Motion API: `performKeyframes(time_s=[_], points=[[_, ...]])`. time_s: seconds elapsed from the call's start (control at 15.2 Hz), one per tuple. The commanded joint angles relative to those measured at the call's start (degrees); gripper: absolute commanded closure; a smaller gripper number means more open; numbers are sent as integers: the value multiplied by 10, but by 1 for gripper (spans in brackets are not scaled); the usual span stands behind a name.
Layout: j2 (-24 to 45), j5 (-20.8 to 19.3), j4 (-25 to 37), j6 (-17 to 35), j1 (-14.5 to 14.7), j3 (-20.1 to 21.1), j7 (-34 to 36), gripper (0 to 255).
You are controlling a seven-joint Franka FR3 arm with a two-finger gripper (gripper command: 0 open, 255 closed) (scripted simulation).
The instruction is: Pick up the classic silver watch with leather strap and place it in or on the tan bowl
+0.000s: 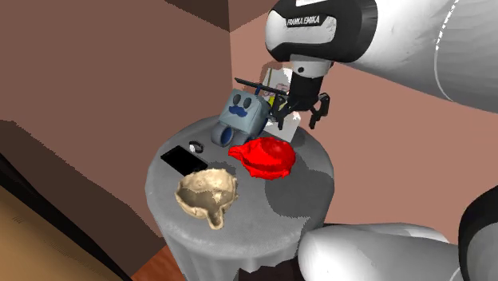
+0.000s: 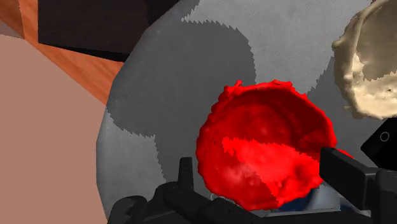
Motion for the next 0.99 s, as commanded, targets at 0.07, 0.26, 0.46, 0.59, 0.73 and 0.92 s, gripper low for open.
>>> performKeyframes(time_s=[0.07, 0.26, 0.46, 0.59, 0.73, 0.92], points=[[46, 6, 13, 43, 14, 28, 12, 0], [93, 7, 32, 81, 26, 58, 28, 0], [143, 1, 56, 115, 36, 87, 47, 0], [178, -7, 75, 135, 42, 107, 61, 0], [214, -19, 96, 154, 47, 125, 76, 0], [270, -44, 131, 178, 55, 152, 102, 0]])
